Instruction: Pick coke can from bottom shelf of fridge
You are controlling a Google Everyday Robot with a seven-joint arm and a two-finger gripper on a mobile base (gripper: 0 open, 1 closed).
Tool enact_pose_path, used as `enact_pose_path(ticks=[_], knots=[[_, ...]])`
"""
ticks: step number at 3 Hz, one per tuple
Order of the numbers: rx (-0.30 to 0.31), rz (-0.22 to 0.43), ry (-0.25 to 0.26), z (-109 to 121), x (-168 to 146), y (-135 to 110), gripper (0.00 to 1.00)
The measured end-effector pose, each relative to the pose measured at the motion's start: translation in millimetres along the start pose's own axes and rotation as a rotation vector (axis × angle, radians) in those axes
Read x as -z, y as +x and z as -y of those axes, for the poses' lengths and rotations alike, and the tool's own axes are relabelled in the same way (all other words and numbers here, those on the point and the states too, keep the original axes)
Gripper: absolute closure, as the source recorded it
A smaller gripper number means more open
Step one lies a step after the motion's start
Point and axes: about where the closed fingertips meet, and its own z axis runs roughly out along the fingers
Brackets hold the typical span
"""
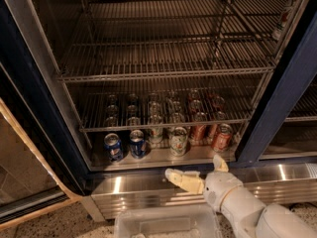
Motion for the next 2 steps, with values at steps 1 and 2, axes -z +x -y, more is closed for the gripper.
enact_pose_path(ticks=[1,2], knots=[[-0.073,0.019,-0.023,2.7,-6.1,14.3,0.00],[-0.073,0.019,-0.023,2.7,-6.1,14.3,0.00]])
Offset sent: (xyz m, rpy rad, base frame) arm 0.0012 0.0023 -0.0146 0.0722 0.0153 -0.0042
